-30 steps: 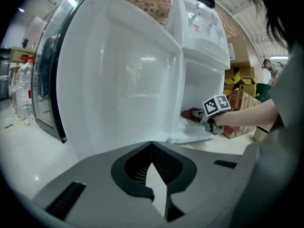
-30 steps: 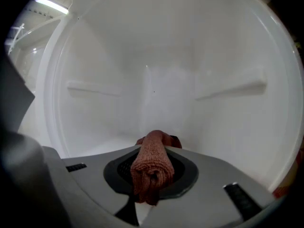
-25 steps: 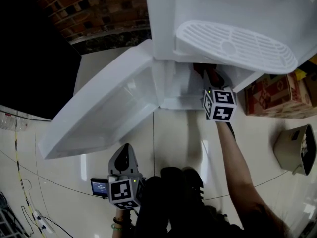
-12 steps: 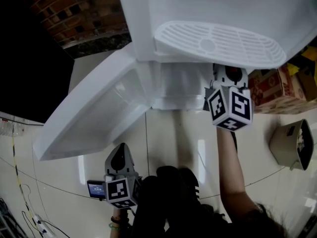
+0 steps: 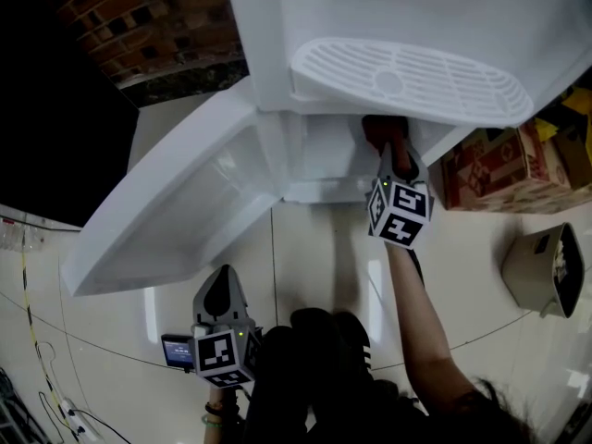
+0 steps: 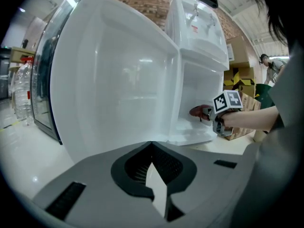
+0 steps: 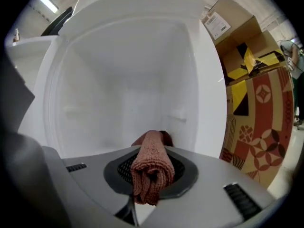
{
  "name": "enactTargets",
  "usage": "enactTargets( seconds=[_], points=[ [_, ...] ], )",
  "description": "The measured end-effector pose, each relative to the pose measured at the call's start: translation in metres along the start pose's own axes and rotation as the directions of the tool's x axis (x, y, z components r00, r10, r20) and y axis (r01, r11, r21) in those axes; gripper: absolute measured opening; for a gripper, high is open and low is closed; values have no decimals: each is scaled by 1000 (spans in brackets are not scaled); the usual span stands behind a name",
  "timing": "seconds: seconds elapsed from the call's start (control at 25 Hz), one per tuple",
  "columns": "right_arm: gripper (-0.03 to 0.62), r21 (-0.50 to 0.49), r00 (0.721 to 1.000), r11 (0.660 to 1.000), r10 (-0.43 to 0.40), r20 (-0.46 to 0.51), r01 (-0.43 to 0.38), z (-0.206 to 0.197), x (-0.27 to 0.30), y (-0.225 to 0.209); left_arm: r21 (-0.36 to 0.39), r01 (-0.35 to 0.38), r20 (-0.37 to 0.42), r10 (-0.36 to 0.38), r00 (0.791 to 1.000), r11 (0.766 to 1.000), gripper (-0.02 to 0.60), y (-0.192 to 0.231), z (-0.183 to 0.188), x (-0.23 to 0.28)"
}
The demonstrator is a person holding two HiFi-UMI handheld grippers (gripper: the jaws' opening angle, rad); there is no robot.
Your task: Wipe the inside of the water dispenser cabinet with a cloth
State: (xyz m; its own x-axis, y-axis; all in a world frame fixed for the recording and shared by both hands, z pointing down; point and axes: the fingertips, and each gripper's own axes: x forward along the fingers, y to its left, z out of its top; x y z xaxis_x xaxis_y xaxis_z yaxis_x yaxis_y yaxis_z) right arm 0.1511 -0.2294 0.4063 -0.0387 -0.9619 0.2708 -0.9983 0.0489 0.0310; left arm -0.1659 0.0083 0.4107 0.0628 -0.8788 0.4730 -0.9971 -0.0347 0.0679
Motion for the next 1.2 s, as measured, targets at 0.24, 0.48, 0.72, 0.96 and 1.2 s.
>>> enactTargets(
  seconds=[0.24, 0.48, 0.72, 0.96, 1.2],
  points=[
    [74, -64, 998, 997, 28, -52, -31, -27, -5, -1, 0, 1, 5, -1, 1000, 1000, 3, -1, 1, 0],
    [74, -147, 957, 988, 96, 273, -57, 95, -63, 15, -1, 7, 3, -7, 1000, 1000, 3, -5, 1, 2],
    [74, -222, 885, 972, 38, 464, 74, 152, -104, -6, 10, 13, 5, -13, 1000, 1000, 3, -8, 1, 3],
    [74, -189, 970, 979, -23, 243, 70, 74, -71, -22, 3, 7, 4, -7, 1000, 1000, 3, -5, 1, 2],
    [74, -51, 998, 998, -34, -54, 32, -47, -49, -34, -17, -8, 4, 8, 1000, 1000, 3, -2, 3, 1]
  ],
)
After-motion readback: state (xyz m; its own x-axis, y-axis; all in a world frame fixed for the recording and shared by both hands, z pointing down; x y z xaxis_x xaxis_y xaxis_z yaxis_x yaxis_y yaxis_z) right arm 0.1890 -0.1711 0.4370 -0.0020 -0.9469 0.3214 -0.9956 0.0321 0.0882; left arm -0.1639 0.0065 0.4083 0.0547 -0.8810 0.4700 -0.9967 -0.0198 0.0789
